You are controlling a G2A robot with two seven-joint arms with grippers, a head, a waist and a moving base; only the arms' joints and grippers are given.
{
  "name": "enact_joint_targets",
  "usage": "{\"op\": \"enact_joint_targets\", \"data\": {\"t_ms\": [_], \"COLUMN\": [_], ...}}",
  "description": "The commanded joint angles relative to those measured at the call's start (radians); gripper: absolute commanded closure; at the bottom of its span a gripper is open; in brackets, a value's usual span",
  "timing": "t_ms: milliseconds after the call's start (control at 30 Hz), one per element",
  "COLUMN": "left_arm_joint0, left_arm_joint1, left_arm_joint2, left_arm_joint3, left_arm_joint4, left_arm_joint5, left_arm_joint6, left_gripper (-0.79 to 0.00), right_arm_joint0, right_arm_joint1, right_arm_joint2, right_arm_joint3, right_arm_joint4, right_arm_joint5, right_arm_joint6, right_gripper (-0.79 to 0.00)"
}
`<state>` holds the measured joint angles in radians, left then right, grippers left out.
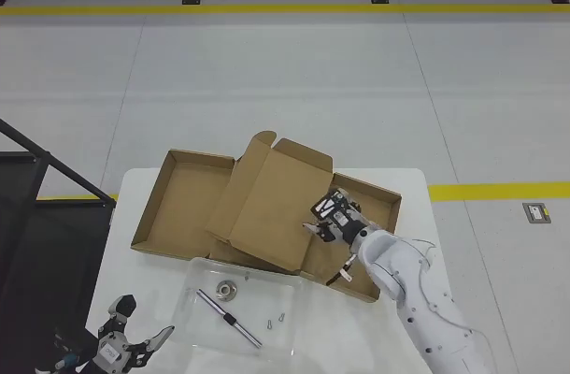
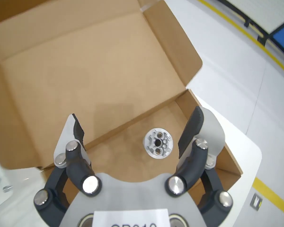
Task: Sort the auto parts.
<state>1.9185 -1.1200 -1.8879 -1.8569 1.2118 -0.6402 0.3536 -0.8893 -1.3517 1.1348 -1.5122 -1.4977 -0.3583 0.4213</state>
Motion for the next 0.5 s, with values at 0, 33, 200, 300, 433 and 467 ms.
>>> {"op": "enact_joint_targets", "data": {"t_ms": [0, 33, 200, 300, 433, 467], "left_arm_joint0": [0.0, 0.0, 0.0, 0.0, 0.0, 0.0], "left_arm_joint1": [0.0, 0.0, 0.0, 0.0, 0.0, 0.0], "left_arm_joint2": [0.0, 0.0, 0.0, 0.0, 0.0, 0.0], "left_arm_joint3": [0.0, 0.0, 0.0, 0.0, 0.0, 0.0], "left_arm_joint4": [0.0, 0.0, 0.0, 0.0, 0.0, 0.0], "left_arm_joint5": [0.0, 0.0, 0.0, 0.0, 0.0, 0.0], "left_arm_joint6": [0.0, 0.0, 0.0, 0.0, 0.0, 0.0], "left_gripper": [-0.785, -0.785, -0.785, -0.785, -0.785, -0.785], "right_arm_joint0": [-0.057, -0.077, -0.14, -0.154, -0.154, -0.154], "right_arm_joint1": [0.008, 0.012, 0.022, 0.022, 0.022, 0.022], "right_arm_joint2": [-0.017, -0.03, -0.103, -0.124, -0.124, -0.124], "right_arm_joint3": [-0.12, -0.162, -0.292, -0.331, -0.331, -0.331], "right_arm_joint4": [-0.054, -0.08, -0.199, -0.228, -0.228, -0.228], "right_arm_joint5": [-0.063, -0.095, -0.208, -0.201, -0.201, -0.201], "right_arm_joint6": [0.018, 0.025, 0.052, 0.067, 0.067, 0.067], "right_gripper": [-0.785, -0.785, -0.785, -0.785, -0.785, -0.785]}}
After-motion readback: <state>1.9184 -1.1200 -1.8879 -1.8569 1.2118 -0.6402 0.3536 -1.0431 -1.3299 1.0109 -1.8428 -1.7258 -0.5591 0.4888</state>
